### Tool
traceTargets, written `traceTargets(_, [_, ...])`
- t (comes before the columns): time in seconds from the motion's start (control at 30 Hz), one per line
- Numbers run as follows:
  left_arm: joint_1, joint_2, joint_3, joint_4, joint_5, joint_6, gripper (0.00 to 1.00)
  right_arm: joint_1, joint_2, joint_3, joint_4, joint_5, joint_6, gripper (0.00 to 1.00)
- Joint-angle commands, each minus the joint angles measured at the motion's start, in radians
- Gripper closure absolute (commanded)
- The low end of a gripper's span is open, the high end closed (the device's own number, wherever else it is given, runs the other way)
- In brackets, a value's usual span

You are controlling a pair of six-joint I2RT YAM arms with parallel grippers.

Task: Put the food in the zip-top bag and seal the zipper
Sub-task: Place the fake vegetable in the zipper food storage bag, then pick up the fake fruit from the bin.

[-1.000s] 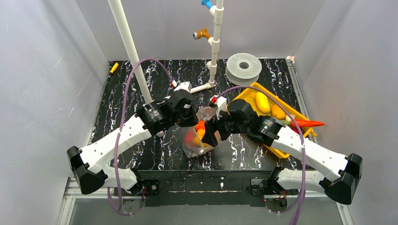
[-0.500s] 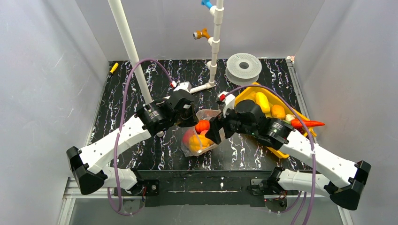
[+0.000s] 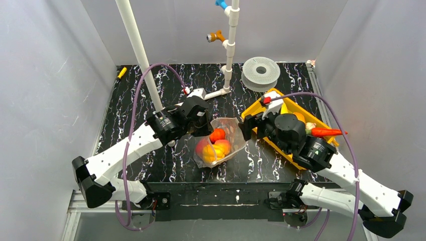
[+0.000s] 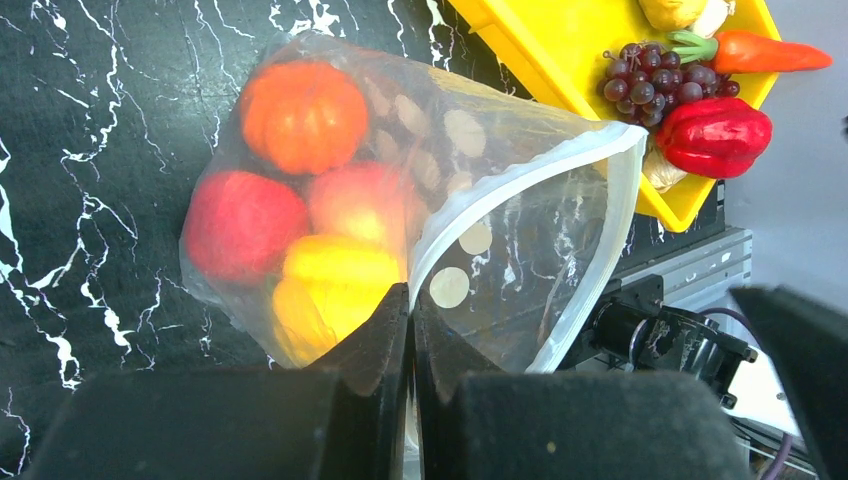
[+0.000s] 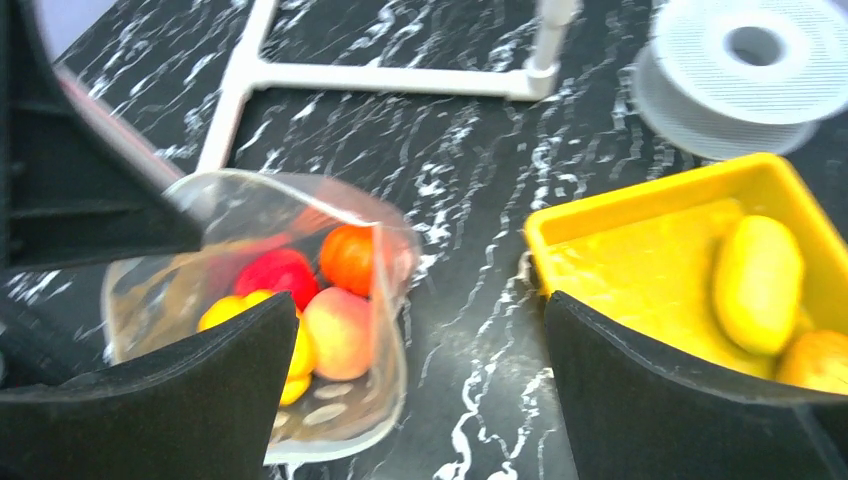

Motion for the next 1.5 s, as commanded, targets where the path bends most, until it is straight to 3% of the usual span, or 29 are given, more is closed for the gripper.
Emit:
traceTargets(0.0, [0.008,0.006,0.006,-0.004,0.013,0.003,1.0,-0.028,-0.062,-0.053,0.133,0.284,-0.006,0.02])
traceTargets(0.1, [0.008,0.011,0.006,-0.002,0.01,0.003,1.0,-0.122,-0.067,-0.065,0.163,0.301,0.033,0.02])
traceTargets(0.23, [0.008,0.013,0.009,-0.002,0.016,0.006,1.0,-0.344,-0.004,-0.01,0.091,0.154,0.141,0.02])
traceTargets(0.47, [0.009,-0.004,-0.004,-0.004,0.002,0.005,1.0,-0.608,0.201,0.103,-0.001,0.034,0.205,0.02])
traceTargets(0.67, [0.009,-0.017,-0.016,-0.007,-0.003,0.006,1.0,-0.8,0.39,0.174,-0.047,-0.162,0.26,0.02])
traceTargets(0.93, [0.009,-0.005,-0.009,-0.005,0.001,0.005,1.0,-0.857,0.652,0.197,0.078,-0.265,0.2,0.02])
traceTargets(1.1, [0.009,-0.01,-0.005,-0.018,0.001,0.006,1.0,-0.863,0.869,0.317,-0.01,-0.169,0.141,0.02])
traceTargets(1.23, [0.009,-0.01,-0.004,-0.027,-0.013,0.004,1.0,-0.861,0.941,0.348,-0.04,-0.041,0.081,0.02])
traceTargets(1.47, [0.009,0.046,0.059,-0.052,0.007,0.017,1.0,-0.861,1.029,0.372,-0.058,-0.062,0.068,0.06])
